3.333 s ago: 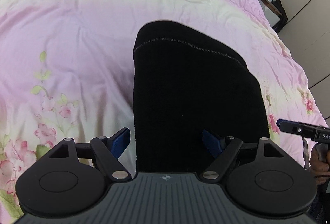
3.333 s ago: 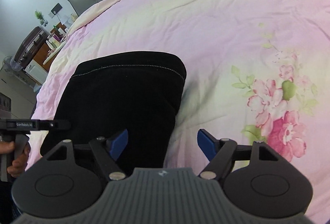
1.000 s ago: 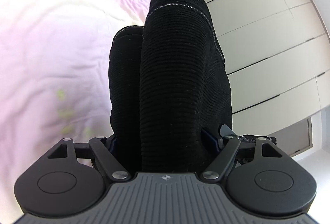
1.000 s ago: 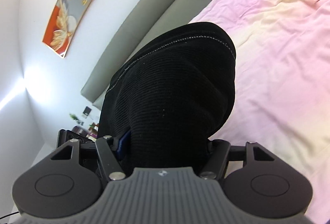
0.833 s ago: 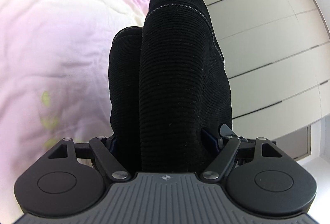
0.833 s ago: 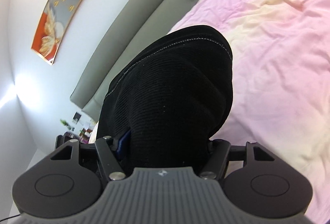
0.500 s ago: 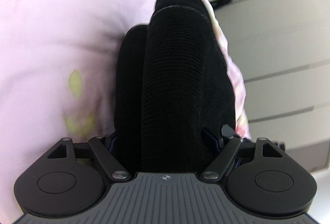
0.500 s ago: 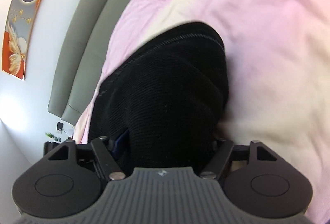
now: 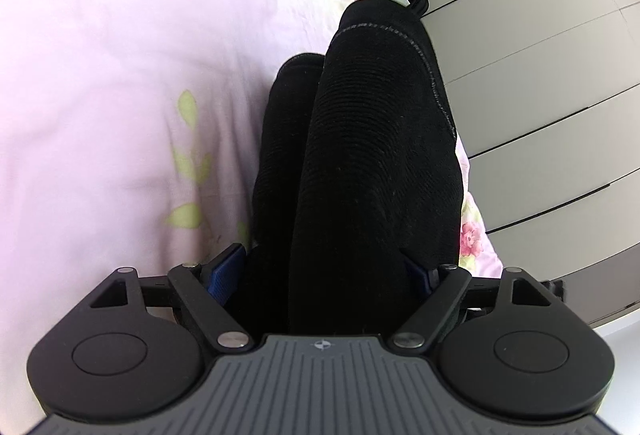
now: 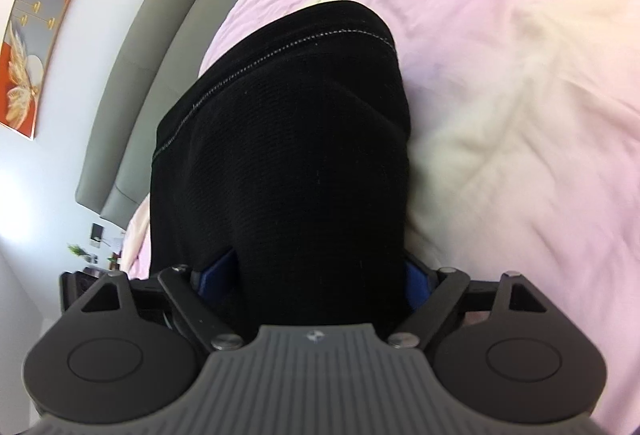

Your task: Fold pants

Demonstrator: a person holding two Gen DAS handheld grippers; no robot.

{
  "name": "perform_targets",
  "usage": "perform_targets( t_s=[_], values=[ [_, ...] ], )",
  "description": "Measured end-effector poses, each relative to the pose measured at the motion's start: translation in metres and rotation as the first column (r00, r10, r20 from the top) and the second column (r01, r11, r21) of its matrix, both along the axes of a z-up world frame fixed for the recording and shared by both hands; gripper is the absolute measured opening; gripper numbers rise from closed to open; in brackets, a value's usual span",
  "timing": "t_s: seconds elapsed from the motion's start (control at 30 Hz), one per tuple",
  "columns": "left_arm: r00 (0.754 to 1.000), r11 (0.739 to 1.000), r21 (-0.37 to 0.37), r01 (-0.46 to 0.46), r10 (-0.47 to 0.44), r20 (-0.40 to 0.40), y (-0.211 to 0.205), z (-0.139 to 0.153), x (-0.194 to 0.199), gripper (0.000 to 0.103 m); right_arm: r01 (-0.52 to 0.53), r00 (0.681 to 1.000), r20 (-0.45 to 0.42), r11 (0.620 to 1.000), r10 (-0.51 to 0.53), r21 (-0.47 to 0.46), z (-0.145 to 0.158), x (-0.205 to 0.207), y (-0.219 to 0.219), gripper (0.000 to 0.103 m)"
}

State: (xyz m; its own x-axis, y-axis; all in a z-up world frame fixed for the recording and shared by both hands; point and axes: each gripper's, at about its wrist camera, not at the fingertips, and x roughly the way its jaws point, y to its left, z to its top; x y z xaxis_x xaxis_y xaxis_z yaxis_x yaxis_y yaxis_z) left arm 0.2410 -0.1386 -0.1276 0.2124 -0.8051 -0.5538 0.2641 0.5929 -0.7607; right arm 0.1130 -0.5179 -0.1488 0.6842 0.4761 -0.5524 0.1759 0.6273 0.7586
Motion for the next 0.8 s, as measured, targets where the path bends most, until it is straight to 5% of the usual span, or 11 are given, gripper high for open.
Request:
perform_targets(
  t_s=[0.2,0.4,0.5,0.6,0.8],
  values=[
    [1.0,0.998,0.066,-0.001,0.003,-0.022,0.005,0.005,0.002,0.096,0.029,0.996,-0.086,0.999,-0.027,0.03,-0.011,-0.031,0.008,0.082],
    [1.0,0.987,0.159,-0.011,0.014,-0.014,-0.007,0.007,-0.033,0.096,0.022,0.982,-0.182,0.989,-0.049,-0.148,0.01,-0.037,0.033,0.075],
    [1.0,0.975,0.221,-0.018,0.015,0.016,-0.001,0.021,-0.045,0.093,-0.004,0.976,-0.208,0.948,-0.066,-0.318,0.031,-0.039,0.055,0.073],
    [0.997,0.954,0.298,-0.029,0.007,0.075,0.001,0.042,-0.068,0.086,0.043,0.967,-0.192,0.85,-0.167,-0.525,0.058,-0.049,0.064,0.075],
    [0.96,0.9,0.417,-0.124,0.002,0.281,0.013,0.09,-0.128,0.093,0.169,0.974,-0.028,0.804,-0.225,-0.57,0.117,-0.084,0.095,0.083]
  ],
)
